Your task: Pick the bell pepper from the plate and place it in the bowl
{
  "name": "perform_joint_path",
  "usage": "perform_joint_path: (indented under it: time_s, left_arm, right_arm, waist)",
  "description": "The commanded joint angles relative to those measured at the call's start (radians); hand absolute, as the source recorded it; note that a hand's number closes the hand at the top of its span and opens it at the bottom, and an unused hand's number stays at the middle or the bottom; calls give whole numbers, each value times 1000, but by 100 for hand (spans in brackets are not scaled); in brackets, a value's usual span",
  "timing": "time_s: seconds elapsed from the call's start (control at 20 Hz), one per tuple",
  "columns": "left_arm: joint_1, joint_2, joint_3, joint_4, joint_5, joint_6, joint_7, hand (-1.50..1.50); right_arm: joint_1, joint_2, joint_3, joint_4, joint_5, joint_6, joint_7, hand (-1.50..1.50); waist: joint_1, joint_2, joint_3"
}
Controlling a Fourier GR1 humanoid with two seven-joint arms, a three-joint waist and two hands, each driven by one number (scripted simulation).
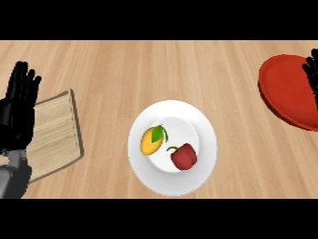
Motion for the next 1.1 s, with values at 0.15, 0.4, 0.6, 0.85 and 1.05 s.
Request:
perform_joint_path:
  time_s: [0.15,0.4,0.6,0.85,1.05]
  left_arm:
    - [-8,-20,-96,27,-26,-61,11,0]
    - [18,-66,-163,66,-44,-57,51,0]
    - [33,-79,-181,48,-44,-76,31,0]
    - [18,-119,-205,73,-79,-69,30,0]
    - [29,-127,-201,79,-88,-54,32,0]
  right_arm:
    - [32,51,401,-168,237,116,31,150]
    - [98,151,493,-290,545,-215,-64,-150]
    - [274,314,617,-284,501,-289,-302,-150]
    - [381,302,708,-366,682,-413,-375,-150]
    - [433,282,784,-597,996,-428,6,-150]
  waist:
    - [38,13,4]
    - [-22,1,10]
    - [11,12,12]
    - [17,13,10]
    - [4,9,7]
